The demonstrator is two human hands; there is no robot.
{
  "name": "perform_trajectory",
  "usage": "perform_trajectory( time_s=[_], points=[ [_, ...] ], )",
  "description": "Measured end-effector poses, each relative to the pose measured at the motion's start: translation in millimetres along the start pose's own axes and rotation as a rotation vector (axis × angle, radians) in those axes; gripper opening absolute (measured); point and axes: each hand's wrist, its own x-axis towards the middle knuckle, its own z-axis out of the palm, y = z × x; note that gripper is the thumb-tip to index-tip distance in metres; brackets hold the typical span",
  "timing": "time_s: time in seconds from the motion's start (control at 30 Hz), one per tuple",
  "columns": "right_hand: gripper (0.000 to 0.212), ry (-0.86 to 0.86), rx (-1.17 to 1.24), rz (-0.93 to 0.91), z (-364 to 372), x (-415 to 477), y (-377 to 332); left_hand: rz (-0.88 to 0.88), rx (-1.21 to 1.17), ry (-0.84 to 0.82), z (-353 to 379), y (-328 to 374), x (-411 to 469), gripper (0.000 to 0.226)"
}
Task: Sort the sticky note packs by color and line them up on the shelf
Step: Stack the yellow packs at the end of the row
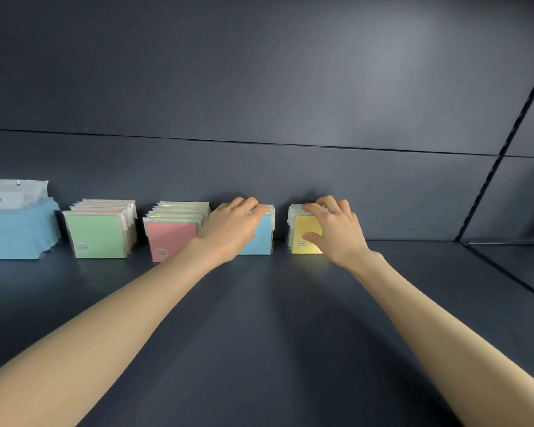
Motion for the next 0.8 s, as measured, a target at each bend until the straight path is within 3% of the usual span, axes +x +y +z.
perform_trajectory(
  time_s=[0.8],
  points=[
    [0.060, -0.049, 0.010, 0.016, -12, -3, -5, -0.040, -0.127, -0.091, -11, 0, 1, 0.054]
  ],
)
